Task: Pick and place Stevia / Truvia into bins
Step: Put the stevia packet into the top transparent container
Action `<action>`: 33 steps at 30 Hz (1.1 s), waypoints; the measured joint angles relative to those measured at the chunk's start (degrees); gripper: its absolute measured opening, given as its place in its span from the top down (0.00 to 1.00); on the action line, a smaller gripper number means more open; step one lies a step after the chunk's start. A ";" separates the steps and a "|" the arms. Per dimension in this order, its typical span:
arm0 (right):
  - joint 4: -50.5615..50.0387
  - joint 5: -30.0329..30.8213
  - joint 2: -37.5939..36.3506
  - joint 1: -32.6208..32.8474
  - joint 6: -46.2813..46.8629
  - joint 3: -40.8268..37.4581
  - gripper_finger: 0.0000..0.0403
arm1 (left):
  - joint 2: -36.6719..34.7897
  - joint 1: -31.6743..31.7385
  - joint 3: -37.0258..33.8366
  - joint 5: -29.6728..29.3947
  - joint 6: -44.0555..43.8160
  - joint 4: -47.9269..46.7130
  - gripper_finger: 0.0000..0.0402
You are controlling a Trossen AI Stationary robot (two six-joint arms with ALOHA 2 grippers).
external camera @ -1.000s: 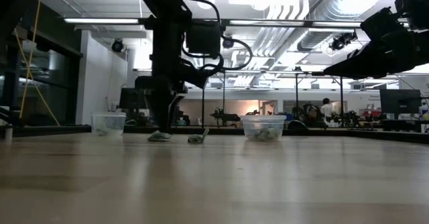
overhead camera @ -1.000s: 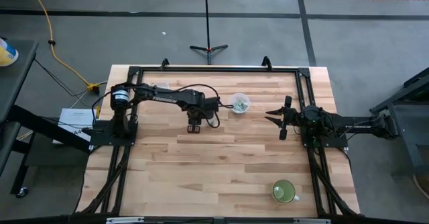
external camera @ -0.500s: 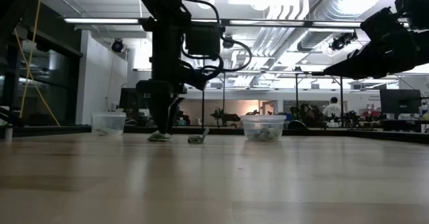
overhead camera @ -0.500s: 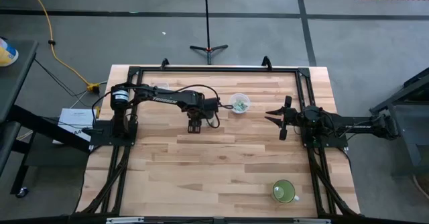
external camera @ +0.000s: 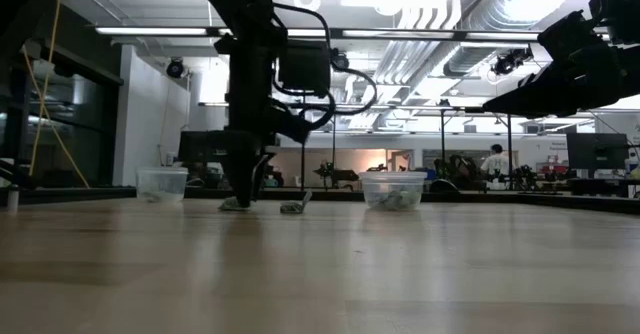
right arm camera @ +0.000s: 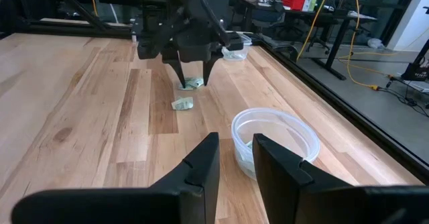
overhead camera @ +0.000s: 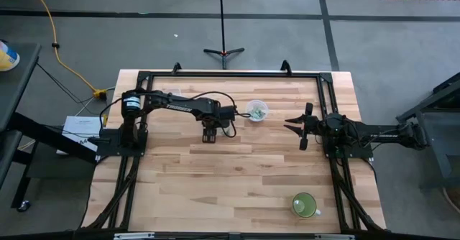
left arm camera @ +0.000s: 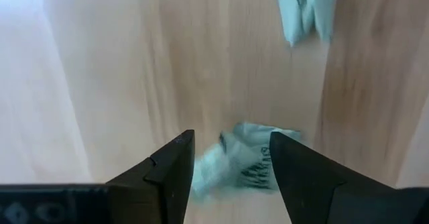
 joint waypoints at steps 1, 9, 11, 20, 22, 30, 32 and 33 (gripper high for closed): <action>0.00 0.00 0.00 0.02 0.00 0.00 0.80 | 0.06 0.00 0.14 -0.13 -0.04 0.33 0.43; 0.00 0.01 0.00 0.00 0.00 0.00 0.80 | 0.12 0.00 0.06 -0.68 0.38 -0.48 0.43; -0.02 0.00 0.00 0.02 0.00 0.00 0.80 | 0.12 0.00 0.06 -0.68 0.38 -0.50 0.43; -0.02 0.00 0.00 0.00 0.00 0.00 0.80 | 0.12 0.00 0.06 -0.66 0.92 -0.65 0.57; -0.02 0.02 0.00 0.01 0.00 0.00 0.80 | 0.12 0.00 0.06 -0.64 0.98 -0.66 0.62; -0.02 0.00 0.00 0.02 0.00 0.00 0.80 | 0.12 0.00 0.06 -0.65 1.04 -0.68 0.79; -0.02 0.01 0.00 0.01 0.00 0.00 0.80 | 0.12 0.00 0.06 -0.64 1.55 -0.77 0.82; 0.00 0.00 0.00 0.00 0.00 0.00 0.80 | 0.12 0.00 0.06 -0.68 1.78 -1.01 0.84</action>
